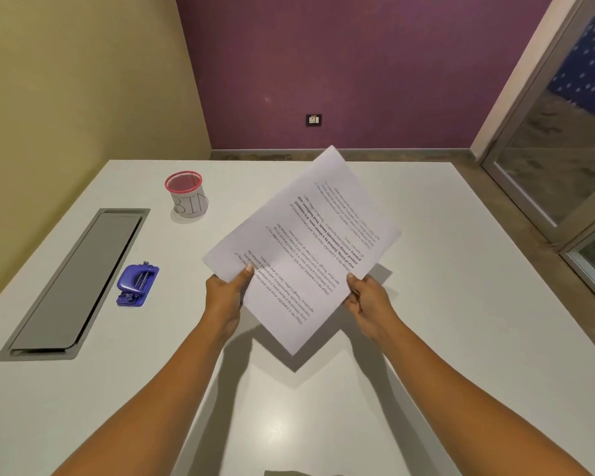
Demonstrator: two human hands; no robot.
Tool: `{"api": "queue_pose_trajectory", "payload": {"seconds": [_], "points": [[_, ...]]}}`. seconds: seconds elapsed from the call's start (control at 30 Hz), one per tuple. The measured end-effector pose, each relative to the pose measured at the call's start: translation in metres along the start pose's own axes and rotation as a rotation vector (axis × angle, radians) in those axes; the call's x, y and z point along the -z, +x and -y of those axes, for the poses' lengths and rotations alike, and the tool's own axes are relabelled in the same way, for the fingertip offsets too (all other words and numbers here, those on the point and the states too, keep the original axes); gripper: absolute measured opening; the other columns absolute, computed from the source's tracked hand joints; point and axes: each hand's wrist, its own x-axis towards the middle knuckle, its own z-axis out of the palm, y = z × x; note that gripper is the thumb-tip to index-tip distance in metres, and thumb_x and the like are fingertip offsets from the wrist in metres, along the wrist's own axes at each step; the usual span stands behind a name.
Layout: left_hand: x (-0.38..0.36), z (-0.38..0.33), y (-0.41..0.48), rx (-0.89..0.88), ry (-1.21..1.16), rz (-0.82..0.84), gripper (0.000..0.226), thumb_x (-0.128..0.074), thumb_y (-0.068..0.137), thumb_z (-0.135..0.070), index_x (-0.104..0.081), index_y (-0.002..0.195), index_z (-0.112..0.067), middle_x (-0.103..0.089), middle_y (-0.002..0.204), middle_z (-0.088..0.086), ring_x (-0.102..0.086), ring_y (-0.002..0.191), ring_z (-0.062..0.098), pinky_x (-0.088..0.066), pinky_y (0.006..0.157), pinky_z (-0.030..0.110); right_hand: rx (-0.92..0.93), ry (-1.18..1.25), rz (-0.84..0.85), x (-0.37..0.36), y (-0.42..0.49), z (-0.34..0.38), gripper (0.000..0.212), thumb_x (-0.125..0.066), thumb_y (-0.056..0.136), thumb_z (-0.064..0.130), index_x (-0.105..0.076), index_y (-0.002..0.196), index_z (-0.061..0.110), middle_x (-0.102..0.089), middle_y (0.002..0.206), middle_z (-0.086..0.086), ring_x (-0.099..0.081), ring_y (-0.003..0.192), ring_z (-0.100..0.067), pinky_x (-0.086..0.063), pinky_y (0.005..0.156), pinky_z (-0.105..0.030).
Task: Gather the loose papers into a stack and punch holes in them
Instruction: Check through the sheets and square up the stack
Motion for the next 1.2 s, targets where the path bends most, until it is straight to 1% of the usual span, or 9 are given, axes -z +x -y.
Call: {"api": "queue_pose_trajectory", "payload": {"seconds": [0.1,0.27,0.4,0.5,0.57,0.67,0.73,0.87,1.2], "points": [[-0.001,0.003,-0.004,0.007,0.002,0.044,0.029,-0.061,0.083,0.002,-0.060,0.111,-0.007,-0.069,0.097,0.002,-0.071,0.079,0.010,-0.059,0.066,0.023,0.144,-0.028,-0.066,-0.002,-0.002,0.010,0.017,-0.045,0.094,0.001,-0.052,0.109,0.007,-0.064,0.099,-0.005,-0.062,0.078,-0.011,-0.052,0.050,-0.015],[0.001,0.000,-0.002,0.007,0.015,0.072,0.032,-0.065,0.077,0.007,-0.062,0.106,-0.005,-0.073,0.091,0.002,-0.071,0.078,0.012,-0.059,0.068,0.024,0.324,-0.228,-0.133,0.004,-0.003,0.022,0.016,-0.049,0.093,0.005,-0.054,0.108,0.010,-0.061,0.111,-0.029,-0.059,0.088,-0.032,-0.046,0.073,-0.030],[0.007,-0.010,0.005,0.014,0.106,0.157,0.029,-0.064,0.077,0.007,-0.065,0.095,-0.016,-0.075,0.077,-0.008,-0.070,0.069,0.006,-0.055,0.059,0.017,0.430,-0.259,-0.134,0.010,-0.004,0.029,0.018,-0.050,0.092,0.004,-0.054,0.109,0.001,-0.064,0.092,-0.019,-0.054,0.082,-0.026,-0.046,0.076,-0.034],[0.011,-0.018,0.011,0.045,0.232,0.274,0.031,-0.063,0.077,0.006,-0.065,0.102,-0.012,-0.076,0.080,-0.007,-0.070,0.073,0.006,-0.055,0.062,0.017,0.487,-0.300,-0.145,0.014,-0.004,0.032,0.006,-0.052,0.091,0.005,-0.055,0.096,0.004,-0.058,0.100,-0.037,-0.053,0.075,-0.036,-0.048,0.084,-0.041],[0.011,-0.025,0.013,0.060,0.390,0.332,0.032,-0.065,0.077,0.005,-0.064,0.106,-0.006,-0.075,0.085,-0.004,-0.070,0.075,0.009,-0.056,0.064,0.018,0.520,-0.305,-0.139,0.015,-0.004,0.033,0.010,-0.053,0.091,0.006,-0.057,0.100,0.003,-0.066,0.088,-0.017,-0.060,0.072,-0.020,-0.054,0.084,-0.036],[0.006,-0.034,0.019,0.056,0.610,0.367,0.032,-0.070,0.076,-0.002,-0.065,0.107,-0.007,-0.070,0.098,0.006,-0.066,0.083,0.018,-0.054,0.071,0.025,0.540,-0.311,-0.070,0.013,-0.007,0.033,0.020,-0.052,0.092,0.008,-0.061,0.103,0.022,-0.068,0.095,0.011,-0.066,0.082,0.002,-0.056,0.077,-0.018],[-0.003,-0.038,0.022,0.030,0.628,0.388,0.029,-0.069,0.077,-0.004,-0.065,0.104,-0.013,-0.068,0.103,0.006,-0.064,0.088,0.019,-0.050,0.076,0.029,0.545,-0.321,-0.027,0.011,-0.009,0.031,0.024,-0.052,0.092,0.008,-0.062,0.095,0.030,-0.069,0.095,0.010,-0.067,0.080,0.004,-0.054,0.070,-0.013],[-0.021,-0.038,0.019,-0.083,0.480,0.331,0.027,-0.068,0.079,-0.003,-0.062,0.102,-0.017,-0.067,0.099,-0.003,-0.064,0.085,0.006,-0.049,0.070,0.018,0.551,-0.328,0.017,0.006,-0.010,0.027,0.023,-0.052,0.091,0.007,-0.062,0.089,0.027,-0.069,0.091,0.006,-0.065,0.076,0.004,-0.053,0.071,-0.012],[-0.030,-0.030,0.010,-0.219,0.440,0.206,0.019,-0.067,0.081,-0.009,-0.065,0.088,-0.026,-0.068,0.085,-0.016,-0.066,0.070,-0.005,-0.049,0.061,0.012,0.560,-0.268,0.055,0.006,-0.010,0.026,0.020,-0.053,0.091,0.004,-0.061,0.094,0.021,-0.068,0.094,0.006,-0.066,0.078,0.005,-0.051,0.068,-0.008]]}}
